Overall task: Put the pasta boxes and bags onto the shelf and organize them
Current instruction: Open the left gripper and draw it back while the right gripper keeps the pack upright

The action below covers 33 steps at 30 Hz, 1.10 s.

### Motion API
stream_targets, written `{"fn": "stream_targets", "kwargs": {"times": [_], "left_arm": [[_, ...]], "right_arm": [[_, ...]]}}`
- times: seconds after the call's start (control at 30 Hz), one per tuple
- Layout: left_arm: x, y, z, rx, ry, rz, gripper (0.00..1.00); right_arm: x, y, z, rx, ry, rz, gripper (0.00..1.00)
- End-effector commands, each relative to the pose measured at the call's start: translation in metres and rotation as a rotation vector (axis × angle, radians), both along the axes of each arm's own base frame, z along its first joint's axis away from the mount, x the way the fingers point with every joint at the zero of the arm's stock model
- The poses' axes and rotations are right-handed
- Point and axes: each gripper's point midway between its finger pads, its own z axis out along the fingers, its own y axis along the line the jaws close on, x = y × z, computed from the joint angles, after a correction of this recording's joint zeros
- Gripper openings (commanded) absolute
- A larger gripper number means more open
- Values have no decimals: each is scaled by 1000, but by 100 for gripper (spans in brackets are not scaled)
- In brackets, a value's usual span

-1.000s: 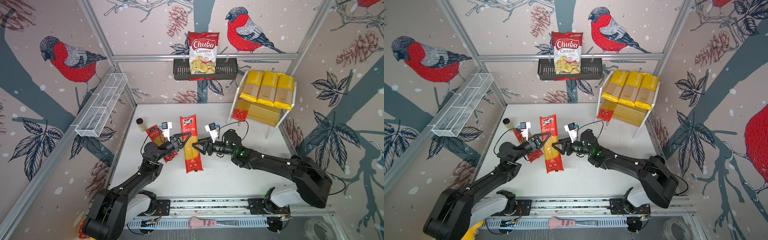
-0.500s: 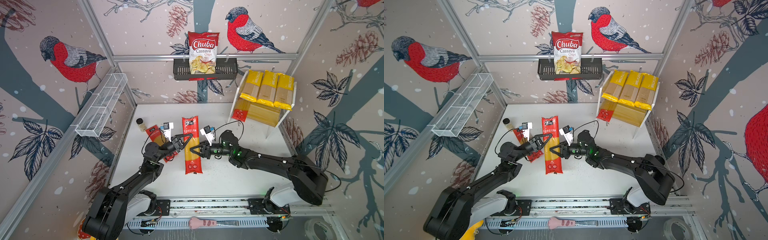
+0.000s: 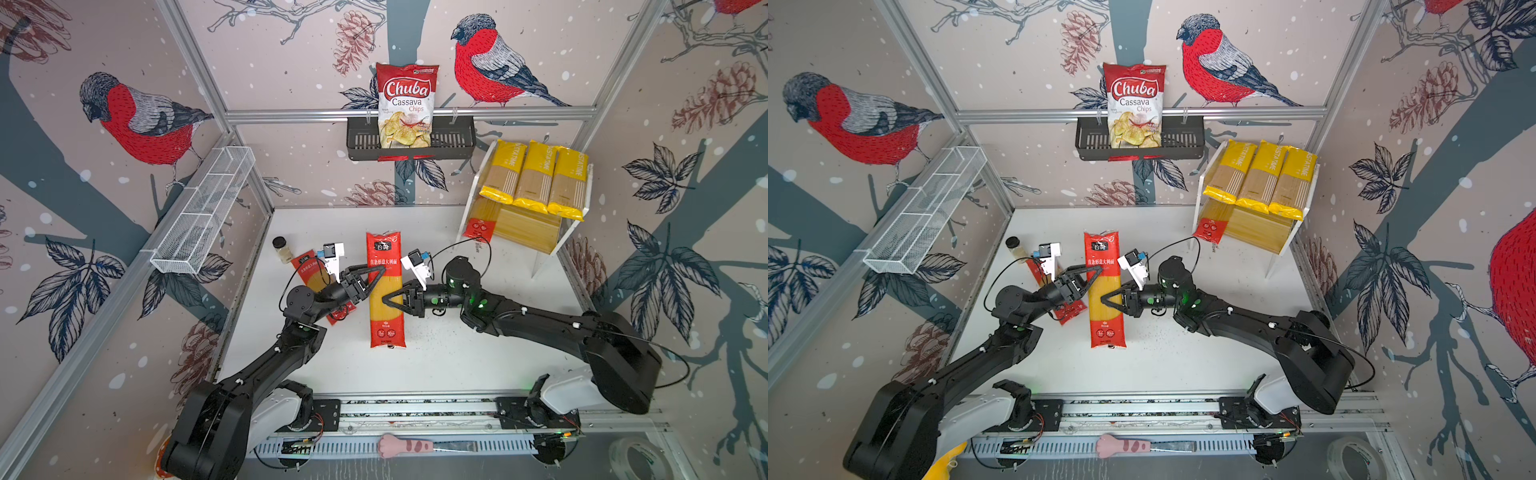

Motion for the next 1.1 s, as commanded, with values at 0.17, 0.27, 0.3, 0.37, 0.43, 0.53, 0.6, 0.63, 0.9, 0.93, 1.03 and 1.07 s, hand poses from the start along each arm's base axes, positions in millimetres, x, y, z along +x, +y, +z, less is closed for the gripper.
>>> {"fn": "stream_targets", "kwargs": {"times": [0.17,0.27,0.3,0.37,0.43,0.53,0.6,0.63,0.9,0.93,1.03,1.07], "left_arm": [[-10,-11,7,13,-69,-47,50],[-9,-11,10,15,-78,-40,39],[-8,-11,11,15,-82,-40,37],[-7,-12,14,15,-90,-39,33],[-6,-12,17,15,-96,-38,29],[-3,-13,21,14,-102,-30,25],[1,-13,23,10,-99,-21,24],[2,-12,24,7,-98,-15,23],[21,-8,32,-63,-57,42,21],[23,-7,33,-80,-50,49,21],[33,0,35,-125,-31,107,21],[36,2,35,-140,-26,127,21]], "right_arm": [[-12,3,31,93,-81,88,21],[-12,4,30,90,-74,89,22],[-12,4,29,89,-70,90,23],[-10,4,27,87,-59,84,25],[-9,4,25,84,-47,78,29],[-5,4,22,84,-29,51,36],[-3,2,19,92,-5,32,40],[-2,1,17,97,12,23,43],[4,-19,-17,123,153,-88,62],[5,-22,-21,125,170,-108,62],[5,-29,-29,151,222,-143,62],[5,-32,-30,165,236,-151,62]]}}
